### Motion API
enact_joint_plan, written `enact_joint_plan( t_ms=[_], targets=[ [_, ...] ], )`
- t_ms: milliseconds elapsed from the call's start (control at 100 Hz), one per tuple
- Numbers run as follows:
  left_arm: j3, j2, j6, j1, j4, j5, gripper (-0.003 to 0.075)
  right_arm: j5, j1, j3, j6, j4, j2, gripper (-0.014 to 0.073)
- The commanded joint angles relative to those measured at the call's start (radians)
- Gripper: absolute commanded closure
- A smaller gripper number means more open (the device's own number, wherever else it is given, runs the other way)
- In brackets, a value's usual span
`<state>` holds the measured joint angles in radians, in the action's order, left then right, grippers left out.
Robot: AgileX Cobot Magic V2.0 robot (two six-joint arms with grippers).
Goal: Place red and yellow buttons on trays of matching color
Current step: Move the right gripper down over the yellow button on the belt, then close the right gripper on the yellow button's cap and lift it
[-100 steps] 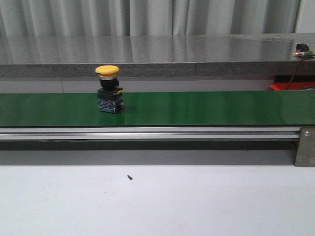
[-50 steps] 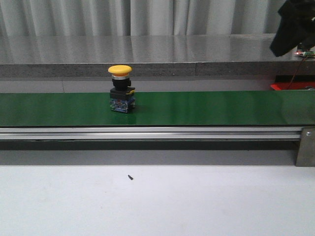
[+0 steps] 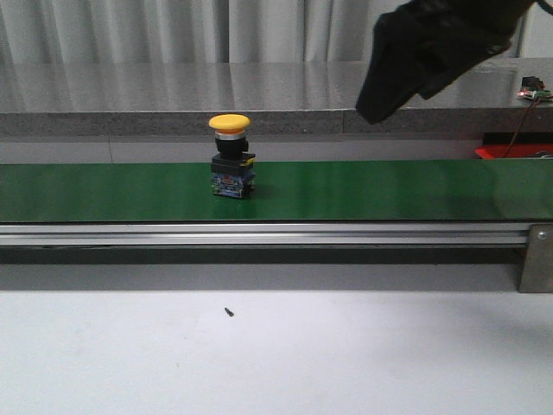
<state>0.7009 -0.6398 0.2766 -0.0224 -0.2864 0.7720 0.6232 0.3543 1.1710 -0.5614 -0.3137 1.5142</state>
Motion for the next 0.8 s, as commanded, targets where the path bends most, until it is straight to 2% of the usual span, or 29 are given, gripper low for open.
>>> enact_joint_plan(
  t_ms=[0,300,450,790],
  targets=[
    [0.028,0.003,-0.007,0.007,-0.024,-0.066,0.074,-0.014,0.035,0.077,-0.013,-0.01,-0.003,-0.002],
    [0.028,0.003,-0.007,0.007,-0.024,-0.066,0.074,0.01,0.143,0.274,-0.013,-0.048,0.156,-0.002],
    [0.028,0.003,-0.007,0.007,-0.024,-0.066,0.074,0.001,0.161,0.357,-0.013,-0.074,0.243,-0.002],
    [0.028,0.003,-0.007,0.007,-0.024,-0.066,0.074,-0.083,0.161,0.384,-0.013,-0.121,0.349,-0.002]
  ],
)
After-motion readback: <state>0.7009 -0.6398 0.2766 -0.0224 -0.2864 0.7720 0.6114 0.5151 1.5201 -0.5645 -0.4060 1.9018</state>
